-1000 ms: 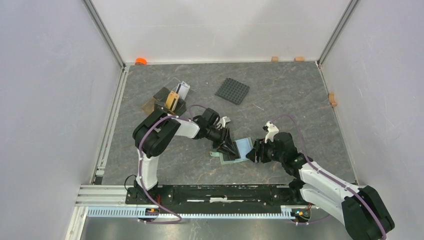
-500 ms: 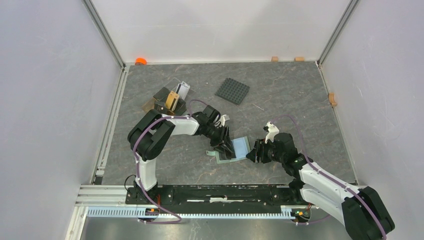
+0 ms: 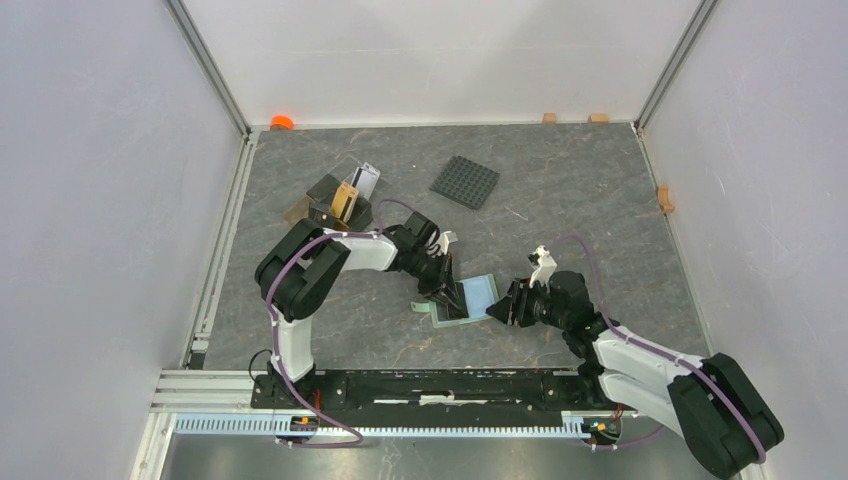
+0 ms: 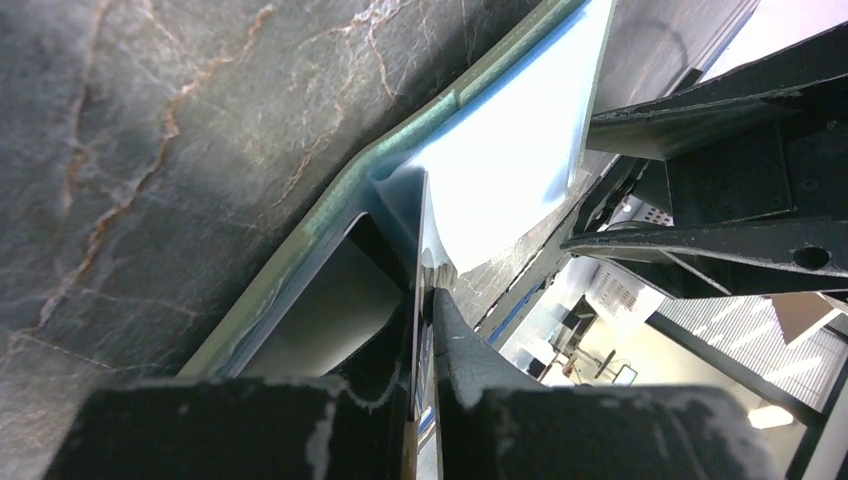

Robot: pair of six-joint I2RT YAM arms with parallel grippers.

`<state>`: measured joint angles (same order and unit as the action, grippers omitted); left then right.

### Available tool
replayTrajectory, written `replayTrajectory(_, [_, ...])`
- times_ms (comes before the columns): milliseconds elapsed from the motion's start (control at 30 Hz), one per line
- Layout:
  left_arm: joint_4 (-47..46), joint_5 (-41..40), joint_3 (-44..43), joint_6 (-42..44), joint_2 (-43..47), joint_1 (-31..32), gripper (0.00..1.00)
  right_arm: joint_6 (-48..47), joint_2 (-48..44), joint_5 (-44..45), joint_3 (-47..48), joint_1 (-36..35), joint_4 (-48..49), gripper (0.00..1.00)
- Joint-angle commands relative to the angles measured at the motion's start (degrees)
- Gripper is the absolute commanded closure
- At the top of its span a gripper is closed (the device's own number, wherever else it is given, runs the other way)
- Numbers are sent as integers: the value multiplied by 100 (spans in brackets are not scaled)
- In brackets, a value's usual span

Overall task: Put the credit cards into the card holder
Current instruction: Insert the credit card into the card holder.

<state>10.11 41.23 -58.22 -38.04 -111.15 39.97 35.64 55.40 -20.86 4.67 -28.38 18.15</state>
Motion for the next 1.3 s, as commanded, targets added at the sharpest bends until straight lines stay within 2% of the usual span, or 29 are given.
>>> replayTrajectory(0, [-86,-258,259,284,-200,-15,90,187,252,-123,-188,-15,359,49])
replayTrajectory(267, [-977,192,589,-305,-307,-17,92,405,524,-157,-278,-19,656,69])
replayTrajectory(367, [-1293,249,684,-500,-367,-24,94,408,539,-108,-249,-16,562,72])
replayTrajectory(500, [-1706,196,819,-745,-322,-24,94,480,597,-137,-278,-18,612,80])
replayTrajectory(833, [-2057,-78,868,-739,-196,-144,94,550,500,-171,-326,-18,567,99])
replayTrajectory(1267, [-2241,-125,848,-652,-369,-252,94,510,450,-169,-300,-18,458,100])
